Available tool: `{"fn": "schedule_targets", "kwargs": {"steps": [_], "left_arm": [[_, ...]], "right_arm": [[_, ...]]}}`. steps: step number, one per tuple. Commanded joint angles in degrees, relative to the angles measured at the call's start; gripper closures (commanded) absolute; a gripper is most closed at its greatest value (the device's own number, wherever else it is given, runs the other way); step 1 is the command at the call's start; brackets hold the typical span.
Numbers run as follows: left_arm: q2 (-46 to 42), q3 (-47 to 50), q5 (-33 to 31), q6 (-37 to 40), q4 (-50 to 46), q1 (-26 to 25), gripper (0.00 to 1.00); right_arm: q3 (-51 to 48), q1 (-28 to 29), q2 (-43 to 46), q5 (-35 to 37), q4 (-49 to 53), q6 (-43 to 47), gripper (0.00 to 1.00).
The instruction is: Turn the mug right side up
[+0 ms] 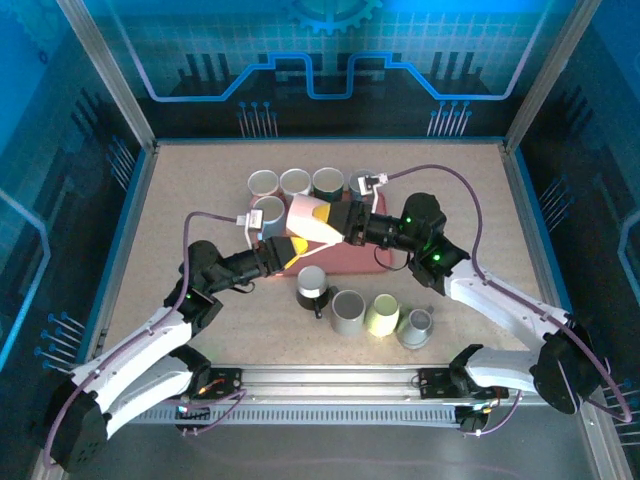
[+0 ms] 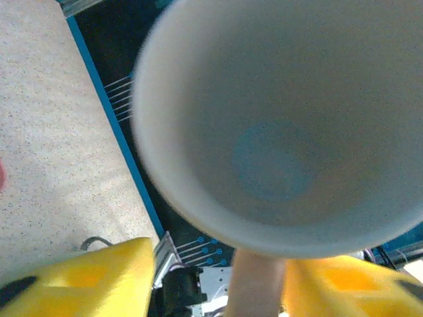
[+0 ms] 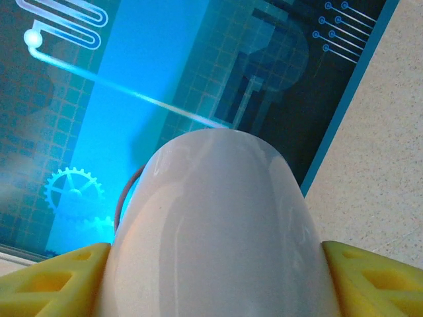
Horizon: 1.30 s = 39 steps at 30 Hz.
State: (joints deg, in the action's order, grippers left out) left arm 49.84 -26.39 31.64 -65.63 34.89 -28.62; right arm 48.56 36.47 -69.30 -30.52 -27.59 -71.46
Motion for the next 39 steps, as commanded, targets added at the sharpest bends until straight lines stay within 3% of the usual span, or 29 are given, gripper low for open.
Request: {"fn": "schedule_targets", "kwargs": {"steps": [1,5,7,25,31,35,39], "left_arm": [[0.0,-0.48,1.92,0.41,5.5,0.41,0.63],[-0.53,-0.16,2.97,0.62,6.23,0.48,0.89],[-0.88,-0.08,3.38,0.91,6.28,0.43,1.0],[-4.69,0.2,2.19,4.25,1.54,0.48,1.0],[-6.75,-1.21,1.01,7.87,-4.52,0.53,1.0],[-9.92,-7.48,-3.06,19.6,-22.92,0.48,1.0],[-9.76,-14.69,-12.25,34.71,-40.43,-0.35,1.0]], "right_arm": [[-0.99,1.87,0.44,-2.35,-6.05,-0.84,0.72],[-2.11,2.12,0.52,-1.79,-5.59,-0.75,0.72],[-2.07,2.27,0.61,-1.38,-3.92,-0.14,0.67],[-0.55,2.9,1.17,-0.12,4.1,4.64,0.0],[-0.18,1.7,2.9,0.43,8.98,6.87,0.0],[1.47,-0.54,6.31,3.76,22.97,13.74,0.0],[5.36,-2.32,10.39,10.34,36.65,22.74,0.0]]}}
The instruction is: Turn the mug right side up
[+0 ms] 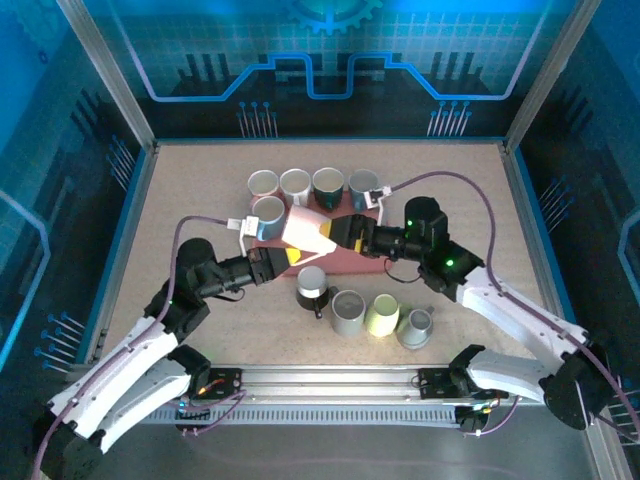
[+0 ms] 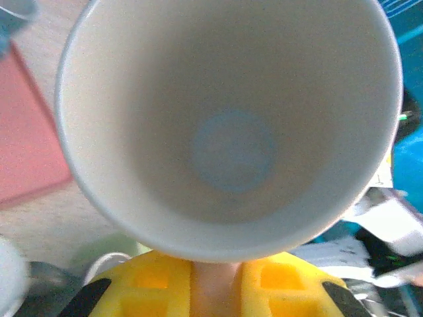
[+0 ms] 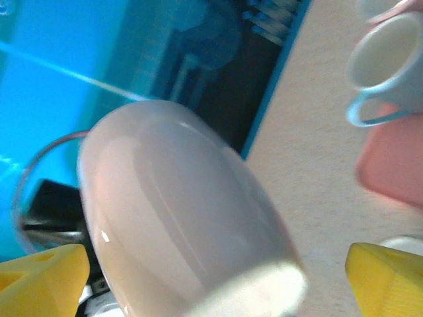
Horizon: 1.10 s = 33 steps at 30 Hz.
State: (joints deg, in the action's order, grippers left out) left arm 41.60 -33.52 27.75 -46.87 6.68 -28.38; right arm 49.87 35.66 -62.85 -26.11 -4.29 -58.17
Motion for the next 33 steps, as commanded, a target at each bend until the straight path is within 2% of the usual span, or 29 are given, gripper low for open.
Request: {"fn": "schedule_targets", "kwargs": {"steps": [1,3,7,12,19,24,33], "left_arm": [[-1.07,-8.73,-10.91,19.68,-13.95,-1.07,1.0],[-0.03,-10.44,-16.7,25.4,-16.44,-2.67,1.0],[3.72,-12.91,-27.69,34.42,-18.17,-6.59,1.0],[11.6,-16.11,-35.87,37.49,-18.49,-7.47,1.0],[23.13,-20.1,-40.96,38.76,-16.52,-7.49,1.0],[31.34,-23.88,-45.65,37.87,-20.44,-7.46,1.0],[42.57,-25.72,-48.86,40.18,-19.23,-7.47,1.0]], "right_arm": [[4.7,-2.24,4.34,5.91,15.02,10.63,0.0],[7.17,-3.86,4.65,6.62,21.17,12.61,0.0],[9.81,-4.63,5.32,5.51,25.17,17.48,0.0],[8.77,-4.67,7.26,5.88,24.85,19.27,0.0],[7.14,-4.63,9.28,4.36,23.74,19.06,0.0],[7.2,-4.72,11.23,5.85,26.74,21.02,0.0],[7.2,-4.72,12.79,6.87,29.58,22.86,0.0]]}}
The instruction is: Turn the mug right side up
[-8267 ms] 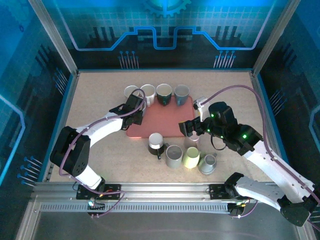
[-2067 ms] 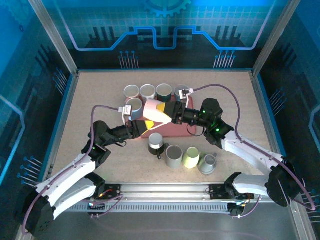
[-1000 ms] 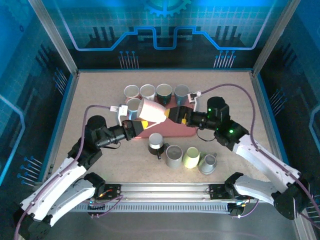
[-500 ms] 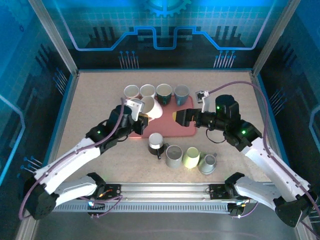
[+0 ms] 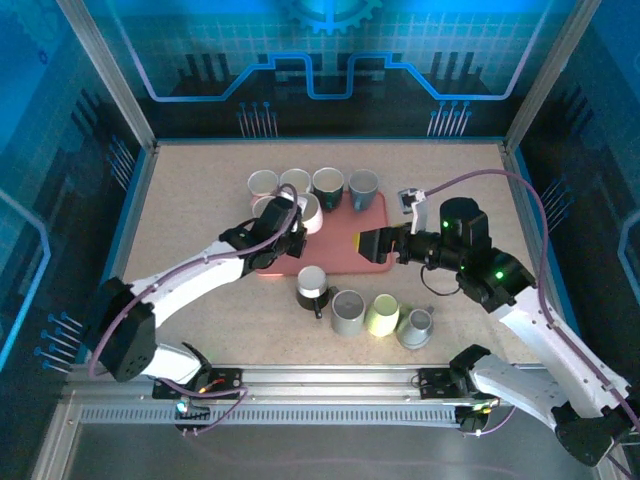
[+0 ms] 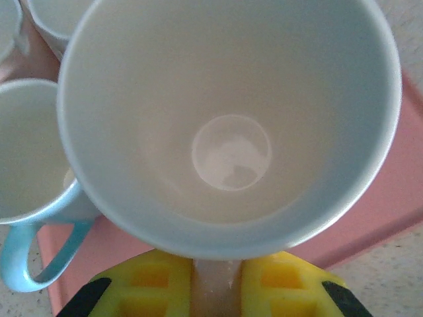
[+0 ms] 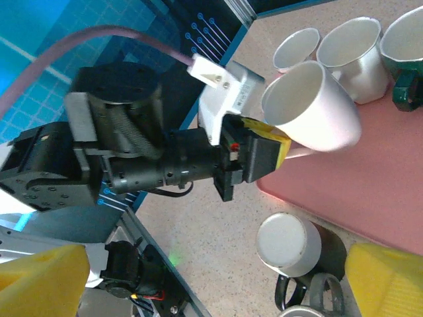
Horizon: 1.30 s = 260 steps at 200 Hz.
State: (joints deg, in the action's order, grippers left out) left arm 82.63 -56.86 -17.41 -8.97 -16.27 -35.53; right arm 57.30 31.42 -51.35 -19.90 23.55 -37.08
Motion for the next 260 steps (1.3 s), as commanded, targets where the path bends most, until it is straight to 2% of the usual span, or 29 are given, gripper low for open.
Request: {"fn": "schedule_targets", "kwargs": {"steps": [1,56,91,164,173,180,200,234,260], "left_arm": [[2.56,-2.29,-3.99,2.67,4.54,-0.11,1.0],[9.99,-3.66,-3.94,5.1,7.13,1.85,1.0],[13.43,-5.57,-6.34,7.19,7.01,2.32,1.0],[16.86,-7.01,-6.98,6.31,6.19,5.5,0.9],[16.81,-6.46,-6.7,5.96,6.55,5.77,0.86],[16.74,-6.18,-6.49,5.67,6.77,5.89,0.78],[16.51,-5.65,-6.39,4.95,6.87,6.1,0.65],[14.3,-5.28,-5.77,3.83,6.7,6.09,0.59],[11.39,-5.63,-3.67,2.4,4.81,6.1,0.59]], "right_arm": [[-0.25,-0.48,1.47,0.68,1.93,1.87,0.0],[-1.45,-0.57,3.01,1.08,2.97,2.01,0.0],[-2.18,-0.57,3.71,1.09,3.78,2.06,0.0],[-2.59,-0.57,3.9,0.31,4.02,2.08,0.0],[-2.47,-0.58,3.91,0.36,4.2,2.27,0.0],[-2.34,-0.63,3.89,0.22,4.26,2.35,0.0],[-2.28,-0.57,3.72,-0.09,4.38,2.36,0.0],[-1.23,-0.57,3.21,0.12,6.04,3.26,0.0],[0.75,-0.31,2.94,0.43,9.05,5.08,0.0]]}}
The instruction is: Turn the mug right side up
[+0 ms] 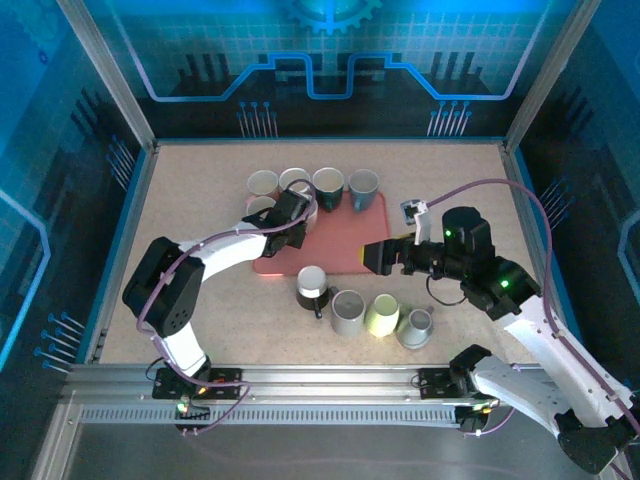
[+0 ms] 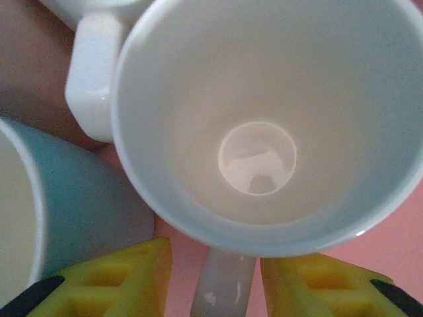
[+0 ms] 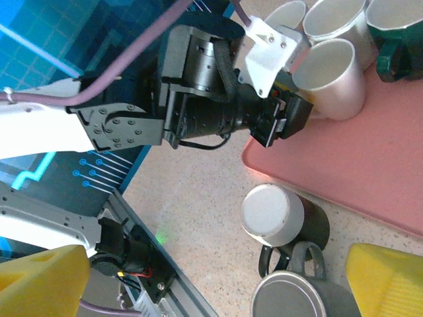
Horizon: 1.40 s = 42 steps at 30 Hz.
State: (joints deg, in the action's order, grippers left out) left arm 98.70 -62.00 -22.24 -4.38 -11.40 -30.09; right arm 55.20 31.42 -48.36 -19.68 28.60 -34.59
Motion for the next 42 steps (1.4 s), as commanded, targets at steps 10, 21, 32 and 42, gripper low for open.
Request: {"fn": "schedule_targets", "kwargs": {"steps": [10,21,32,42], "left_arm": [[-17.93,1.8,7.41,-7.0,-6.84,-0.63,0.59],[-42.66,10.71,15.73,-12.85,-16.68,-1.1,0.57],[-56.08,15.3,25.05,-13.05,-22.55,-1.11,0.54],[-59.63,19.48,25.42,-12.72,-19.81,-1.34,0.53]], "right_arm": [[11.97,0.37,-5.21,5.02,22.54,15.78,0.03],[24.52,20.62,-17.75,25.42,47.15,41.29,0.07],[9.42,20.62,-15.12,21.06,39.22,87.2,0.0],[7.1,14.93,-25.06,18.52,34.07,87.6,0.0]]}}
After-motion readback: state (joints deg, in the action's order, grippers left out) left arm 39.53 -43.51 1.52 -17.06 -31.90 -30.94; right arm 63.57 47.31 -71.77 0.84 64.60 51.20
